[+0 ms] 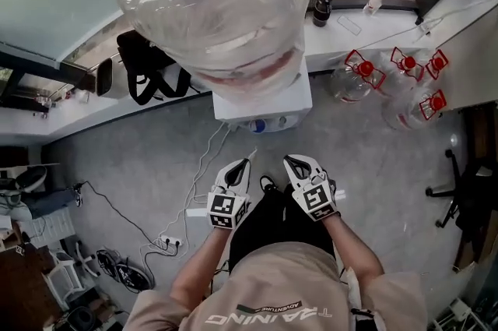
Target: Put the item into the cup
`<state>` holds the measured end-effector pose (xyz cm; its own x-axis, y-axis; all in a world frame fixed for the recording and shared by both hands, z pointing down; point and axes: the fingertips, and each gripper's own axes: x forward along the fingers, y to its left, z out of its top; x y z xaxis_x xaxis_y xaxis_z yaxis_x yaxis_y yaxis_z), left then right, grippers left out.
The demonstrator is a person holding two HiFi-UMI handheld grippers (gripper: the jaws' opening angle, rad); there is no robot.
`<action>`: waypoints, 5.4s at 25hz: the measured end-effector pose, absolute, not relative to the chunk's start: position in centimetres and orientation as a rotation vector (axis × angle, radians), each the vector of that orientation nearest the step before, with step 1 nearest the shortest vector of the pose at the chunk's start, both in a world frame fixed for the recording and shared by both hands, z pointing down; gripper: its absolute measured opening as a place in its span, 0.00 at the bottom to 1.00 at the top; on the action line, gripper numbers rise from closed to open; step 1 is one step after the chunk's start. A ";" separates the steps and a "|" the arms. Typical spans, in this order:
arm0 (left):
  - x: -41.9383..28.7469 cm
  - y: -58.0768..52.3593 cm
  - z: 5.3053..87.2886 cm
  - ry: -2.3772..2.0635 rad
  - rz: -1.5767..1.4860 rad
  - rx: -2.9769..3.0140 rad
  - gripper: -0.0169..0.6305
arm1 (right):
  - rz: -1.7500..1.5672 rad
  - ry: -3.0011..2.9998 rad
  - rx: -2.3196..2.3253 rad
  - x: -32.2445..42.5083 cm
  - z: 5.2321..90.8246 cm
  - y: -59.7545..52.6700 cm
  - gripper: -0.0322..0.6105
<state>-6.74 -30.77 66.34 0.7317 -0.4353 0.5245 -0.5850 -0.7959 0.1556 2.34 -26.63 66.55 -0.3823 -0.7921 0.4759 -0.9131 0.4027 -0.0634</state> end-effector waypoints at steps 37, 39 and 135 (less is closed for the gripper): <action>-3.8 -41.0 92.2 -0.916 0.746 2.409 0.04 | 0.555 -2.247 1.381 -1.3 90.2 -32.9 0.07; -3.8 -41.5 92.6 -0.911 0.741 2.401 0.04 | 0.563 -2.248 1.380 -1.4 90.4 -33.0 0.07; -8.7 -37.3 37.1 -1.249 0.193 2.917 0.04 | -0.071 -2.592 1.522 0.7 37.2 -33.2 0.07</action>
